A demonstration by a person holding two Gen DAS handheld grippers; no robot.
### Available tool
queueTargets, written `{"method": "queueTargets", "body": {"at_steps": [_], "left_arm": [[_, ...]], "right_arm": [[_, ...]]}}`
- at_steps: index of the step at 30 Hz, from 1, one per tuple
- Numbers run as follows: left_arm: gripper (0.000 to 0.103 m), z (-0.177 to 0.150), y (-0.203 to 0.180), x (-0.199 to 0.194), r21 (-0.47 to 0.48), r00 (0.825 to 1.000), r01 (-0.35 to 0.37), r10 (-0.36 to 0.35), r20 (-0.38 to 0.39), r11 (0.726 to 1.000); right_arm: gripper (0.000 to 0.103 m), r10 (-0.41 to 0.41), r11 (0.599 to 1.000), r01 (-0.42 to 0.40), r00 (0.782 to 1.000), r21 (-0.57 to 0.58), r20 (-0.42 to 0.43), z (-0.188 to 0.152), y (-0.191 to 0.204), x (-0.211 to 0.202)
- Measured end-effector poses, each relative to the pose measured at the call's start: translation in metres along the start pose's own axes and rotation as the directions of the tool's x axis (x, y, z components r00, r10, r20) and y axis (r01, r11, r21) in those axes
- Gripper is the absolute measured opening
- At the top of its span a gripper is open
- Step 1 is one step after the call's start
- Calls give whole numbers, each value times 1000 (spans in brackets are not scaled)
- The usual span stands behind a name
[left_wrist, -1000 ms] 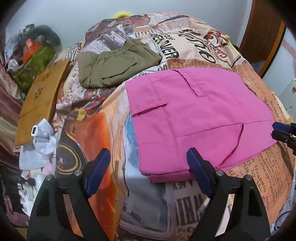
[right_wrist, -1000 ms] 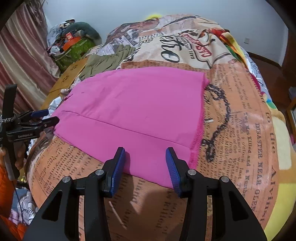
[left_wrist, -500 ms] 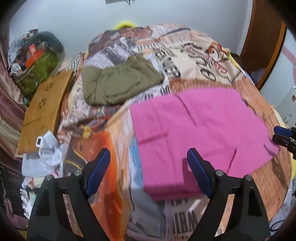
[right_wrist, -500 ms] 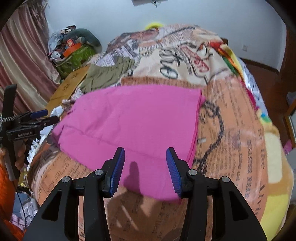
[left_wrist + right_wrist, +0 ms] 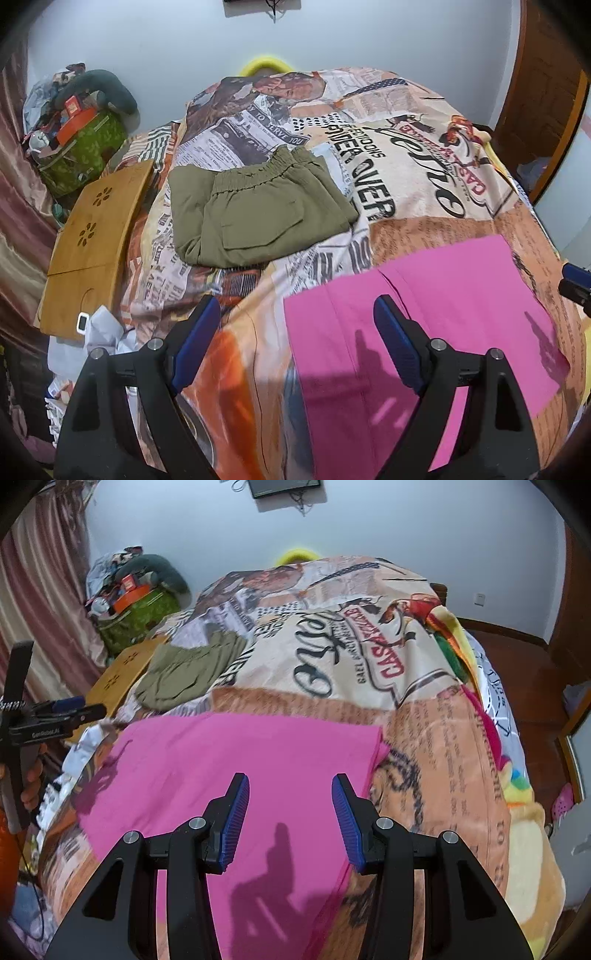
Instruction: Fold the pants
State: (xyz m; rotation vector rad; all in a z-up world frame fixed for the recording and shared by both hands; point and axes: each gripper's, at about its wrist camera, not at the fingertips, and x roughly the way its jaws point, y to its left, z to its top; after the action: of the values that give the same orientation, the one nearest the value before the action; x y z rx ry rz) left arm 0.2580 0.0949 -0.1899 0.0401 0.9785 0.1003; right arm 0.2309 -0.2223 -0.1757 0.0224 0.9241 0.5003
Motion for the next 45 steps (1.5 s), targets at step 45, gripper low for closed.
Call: {"method": "queueTargets", "body": {"at_steps": [45], "left_arm": [[74, -22, 39, 110, -124, 977, -75, 48, -208, 989]], "right_arm": [[23, -52, 998, 59, 982, 31, -182, 20, -58, 129]]}}
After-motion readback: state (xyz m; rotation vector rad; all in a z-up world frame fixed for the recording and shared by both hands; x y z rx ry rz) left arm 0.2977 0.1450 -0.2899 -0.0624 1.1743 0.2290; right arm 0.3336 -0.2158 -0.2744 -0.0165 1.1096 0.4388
